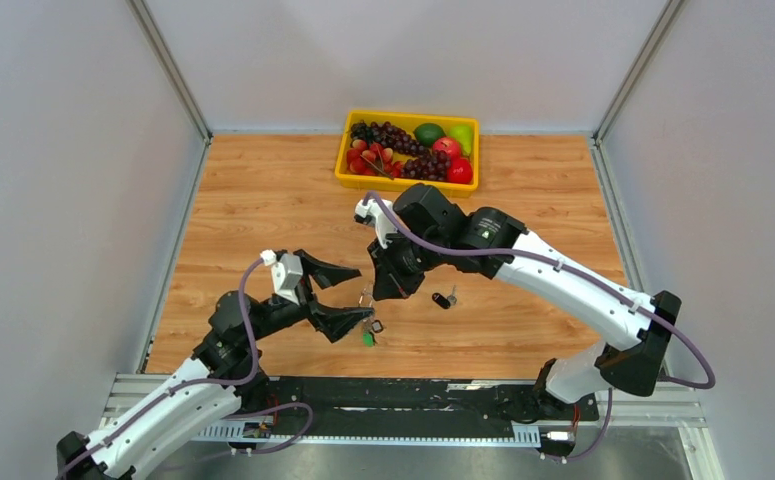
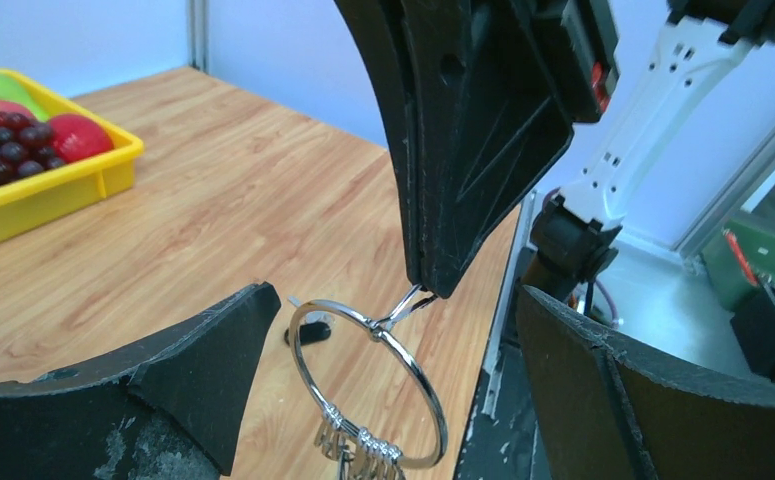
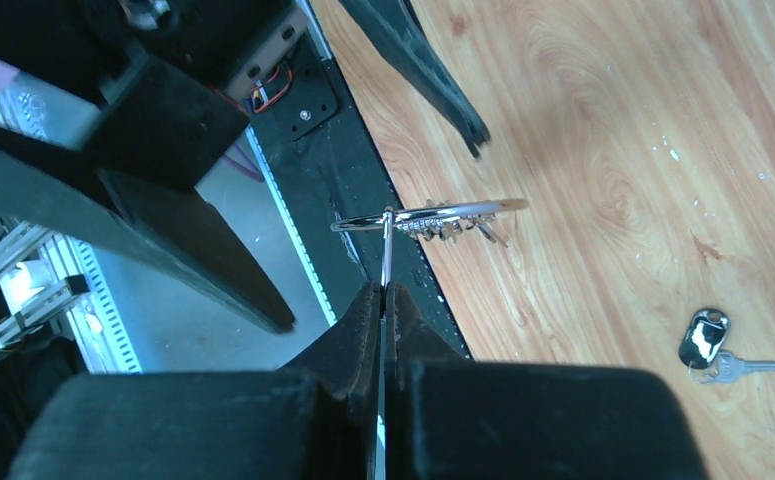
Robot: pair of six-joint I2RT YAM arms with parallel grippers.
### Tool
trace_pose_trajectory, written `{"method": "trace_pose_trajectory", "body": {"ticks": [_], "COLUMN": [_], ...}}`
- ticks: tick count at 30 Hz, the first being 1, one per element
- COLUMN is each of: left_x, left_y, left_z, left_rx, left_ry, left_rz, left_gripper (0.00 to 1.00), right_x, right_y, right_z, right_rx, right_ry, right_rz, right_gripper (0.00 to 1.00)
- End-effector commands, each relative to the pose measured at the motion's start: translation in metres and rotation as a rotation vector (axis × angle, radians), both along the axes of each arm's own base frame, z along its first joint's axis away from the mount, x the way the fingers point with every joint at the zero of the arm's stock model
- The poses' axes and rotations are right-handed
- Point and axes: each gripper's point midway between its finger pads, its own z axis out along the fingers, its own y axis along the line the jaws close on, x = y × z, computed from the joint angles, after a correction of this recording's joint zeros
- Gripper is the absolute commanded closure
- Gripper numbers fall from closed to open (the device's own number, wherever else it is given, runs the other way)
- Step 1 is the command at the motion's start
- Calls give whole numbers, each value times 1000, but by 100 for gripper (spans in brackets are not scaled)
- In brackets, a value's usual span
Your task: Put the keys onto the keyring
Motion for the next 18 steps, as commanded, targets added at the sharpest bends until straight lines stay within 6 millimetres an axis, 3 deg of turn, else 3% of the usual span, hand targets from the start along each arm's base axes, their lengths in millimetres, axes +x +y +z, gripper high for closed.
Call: {"method": "trace_pose_trajectory", "body": {"ticks": [1,6,18], "left_x": [4,6,5], "left_y": [-12,-25,-26], "left_z": [15,0,-24], "left_rx": [46,156,260], "left_ry": [-141,-201,-269], "left_rz": [34,54,92], "left_gripper": [0,0,3], "right_x": [1,5,6], "right_y": [2,0,-1], "right_z": [13,10,10], "right_rx": [2,-21,-66], "right_ry": [64,98,135], "right_rz": [-19,-34,-40], "right_gripper": [100,100,100]}}
